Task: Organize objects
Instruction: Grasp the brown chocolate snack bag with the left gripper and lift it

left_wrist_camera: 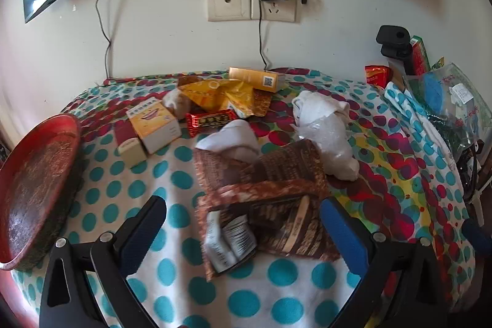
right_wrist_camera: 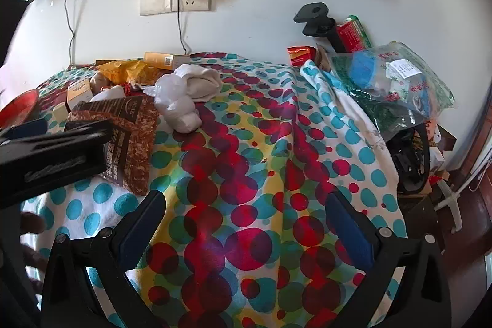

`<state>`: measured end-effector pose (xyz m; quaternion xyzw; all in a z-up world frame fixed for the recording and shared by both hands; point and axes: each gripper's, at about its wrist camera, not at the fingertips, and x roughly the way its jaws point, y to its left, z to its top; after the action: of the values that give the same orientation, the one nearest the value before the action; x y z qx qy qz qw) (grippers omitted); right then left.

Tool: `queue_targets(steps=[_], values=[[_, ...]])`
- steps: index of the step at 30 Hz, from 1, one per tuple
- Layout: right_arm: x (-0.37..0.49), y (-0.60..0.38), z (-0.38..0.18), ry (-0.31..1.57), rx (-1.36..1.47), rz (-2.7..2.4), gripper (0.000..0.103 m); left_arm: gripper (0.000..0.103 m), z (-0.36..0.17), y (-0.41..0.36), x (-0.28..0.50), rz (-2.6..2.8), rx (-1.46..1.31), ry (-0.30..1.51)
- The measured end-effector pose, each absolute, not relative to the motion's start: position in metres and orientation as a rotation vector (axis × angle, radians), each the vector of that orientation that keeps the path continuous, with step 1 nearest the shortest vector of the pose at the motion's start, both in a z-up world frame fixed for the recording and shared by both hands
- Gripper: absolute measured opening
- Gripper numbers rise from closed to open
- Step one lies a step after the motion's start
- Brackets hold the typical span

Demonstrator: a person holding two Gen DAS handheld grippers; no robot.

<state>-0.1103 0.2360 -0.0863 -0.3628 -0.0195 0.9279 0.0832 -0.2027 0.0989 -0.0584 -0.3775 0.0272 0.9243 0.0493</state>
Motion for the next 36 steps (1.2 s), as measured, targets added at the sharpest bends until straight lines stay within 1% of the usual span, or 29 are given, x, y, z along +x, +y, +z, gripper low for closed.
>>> queue_targets(steps=[6,10,15,17,18,19,23,25,29,36], values=[[-0.111,0.239,-0.091,-0.058,-1.076,2.777,0.103,0.103,-0.071,0.115,-0.214,2.8,-1.192,0.141],[-0.114,0.243,-0.092,-0.026,-1.095,2.772,0.103,0.103,-0.081,0.122,-0.223,2.796,-1.23,0.182],[-0.118,0.25,-0.096,0.024,-1.136,2.761,0.103,0.103,-0.084,0.127,-0.23,2.806,-1.209,0.21],[-0.117,0.25,-0.096,0.032,-1.141,2.766,0.103,0.099,-0.084,0.129,-0.23,2.801,-1.199,0.233],[-0.117,0.249,-0.096,0.034,-1.142,2.77,0.103,0.092,-0.082,0.13,-0.23,2.794,-1.188,0.243],[-0.117,0.249,-0.096,0.035,-1.144,2.771,0.103,0.082,-0.08,0.13,-0.229,2.788,-1.181,0.238],[-0.116,0.252,-0.097,0.063,-1.151,2.764,0.103,0.071,-0.076,0.128,-0.226,2.775,-1.193,0.204],[-0.115,0.253,-0.097,0.077,-1.15,2.764,0.103,0.066,-0.073,0.127,-0.221,2.778,-1.175,0.217],[-0.114,0.249,-0.096,0.048,-1.136,2.768,0.103,0.065,-0.061,0.123,-0.208,2.801,-1.113,0.209],[-0.114,0.242,-0.098,0.023,-1.138,2.785,0.103,0.064,-0.041,0.096,-0.186,2.84,-1.06,0.127]])
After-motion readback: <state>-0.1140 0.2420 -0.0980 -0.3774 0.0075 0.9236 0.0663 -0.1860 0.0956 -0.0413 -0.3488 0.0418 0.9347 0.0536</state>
